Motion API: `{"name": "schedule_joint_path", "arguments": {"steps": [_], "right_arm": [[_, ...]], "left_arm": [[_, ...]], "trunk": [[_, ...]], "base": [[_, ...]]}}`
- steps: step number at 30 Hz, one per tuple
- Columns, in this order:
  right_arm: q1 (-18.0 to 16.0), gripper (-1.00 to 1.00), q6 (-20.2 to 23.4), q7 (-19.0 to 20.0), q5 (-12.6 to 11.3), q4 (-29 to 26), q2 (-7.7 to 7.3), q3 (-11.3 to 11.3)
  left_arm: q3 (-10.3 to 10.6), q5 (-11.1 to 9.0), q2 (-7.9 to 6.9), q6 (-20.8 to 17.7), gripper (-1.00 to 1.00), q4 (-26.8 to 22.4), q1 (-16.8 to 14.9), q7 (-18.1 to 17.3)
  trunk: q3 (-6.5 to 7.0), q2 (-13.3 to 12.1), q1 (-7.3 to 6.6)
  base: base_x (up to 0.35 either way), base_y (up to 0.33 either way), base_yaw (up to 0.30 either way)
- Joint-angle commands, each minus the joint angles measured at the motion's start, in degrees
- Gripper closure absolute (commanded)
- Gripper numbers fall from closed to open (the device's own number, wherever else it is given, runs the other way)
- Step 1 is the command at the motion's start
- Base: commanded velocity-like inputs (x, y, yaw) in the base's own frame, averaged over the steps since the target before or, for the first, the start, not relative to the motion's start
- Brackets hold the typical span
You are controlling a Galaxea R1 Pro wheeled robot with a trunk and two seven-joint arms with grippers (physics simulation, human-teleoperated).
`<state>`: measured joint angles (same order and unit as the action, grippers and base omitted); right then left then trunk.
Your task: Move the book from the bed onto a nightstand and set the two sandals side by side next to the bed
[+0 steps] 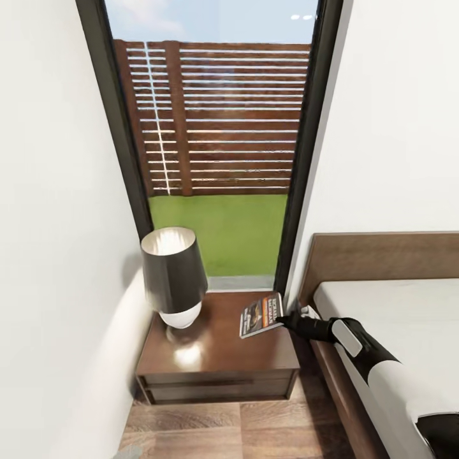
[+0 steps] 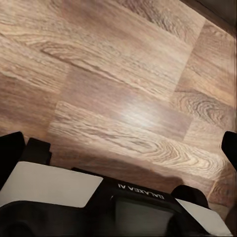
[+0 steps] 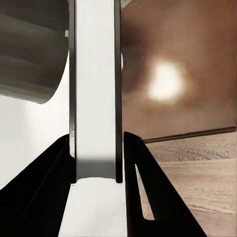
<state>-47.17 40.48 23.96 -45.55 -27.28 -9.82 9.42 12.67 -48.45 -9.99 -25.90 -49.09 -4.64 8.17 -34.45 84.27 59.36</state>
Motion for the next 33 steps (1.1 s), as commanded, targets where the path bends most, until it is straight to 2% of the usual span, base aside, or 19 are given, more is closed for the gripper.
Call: {"name": "schedule_joint_path", "arguments": {"steps": [1,3,7,12,14,15,21,25,30,33], "right_arm": [[-0.1,1.0,0.1,0.2,-0.3,0.0,-0.06,0.2],[0.0,1.0,-0.1,0.2,-0.3,0.0,-0.01,0.4],[0.0,1.0,-0.2,0.2,-0.3,0.0,0.04,0.6],[0.0,1.0,-0.2,0.6,-0.3,-0.2,-0.01,0.7],[0.0,1.0,-0.2,4.2,-0.3,-0.8,-0.08,0.7],[0.0,1.0,-0.2,9.3,-0.2,-1.3,-0.13,0.7],[0.0,1.0,-0.3,12.7,-0.1,-1.6,-0.17,0.7],[0.0,1.0,-0.3,13.3,-0.1,-1.6,-0.13,0.7],[0.0,1.0,-0.3,13.4,-0.1,-1.5,-0.13,0.6],[0.0,1.0,-0.3,13.5,-0.1,-1.3,-0.17,0.5]], "left_arm": [[0.3,-0.6,-0.07,-0.1,-1.0,-0.1,0.0,0.5],[1.5,-0.6,-0.1,-0.2,-1.0,-0.3,0.0,0.6],[2.2,-0.9,-0.47,-0.5,-1.0,0.1,0.0,0.8],[2.9,-2.8,-0.4,-0.6,-1.0,0.4,0.0,0.8],[3.6,-3.3,-0.25,-0.3,-1.0,0.3,0.1,0.8],[4.0,-3.6,-0.37,0.0,-1.0,0.4,0.1,0.7],[3.6,-4.2,-0.58,0.2,-1.0,0.8,0.5,0.6],[3.3,-4.5,-0.62,0.1,-1.0,0.9,0.8,0.6],[1.7,-7.0,-0.66,-0.5,-1.0,0.9,1.0,0.7],[0.0,-9.5,-0.71,-1.1,-1.0,0.6,1.8,0.7]], "trunk": [[-0.06,0.0,0.03],[-0.06,0.0,0.03],[-0.06,0.0,0.03],[-0.24,0.4,0.25],[-0.59,1.2,0.69],[-0.77,1.6,0.91],[-1.85,4.0,2.23],[-2.57,5.6,3.11],[-3.47,7.6,4.2],[-4.01,8.9,4.86]], "base": [[0.328,-0.03,0.0],[0.26,-0.019,0.0],[0.141,-0.01,0.0],[0.031,-0.002,0.0],[0.011,-0.001,0.0],[0.004,0.0,0.0],[0.002,0.0,0.0],[0.0,0.0,0.0],[0.0,0.0,0.0],[0.0,0.0,0.0]]}}
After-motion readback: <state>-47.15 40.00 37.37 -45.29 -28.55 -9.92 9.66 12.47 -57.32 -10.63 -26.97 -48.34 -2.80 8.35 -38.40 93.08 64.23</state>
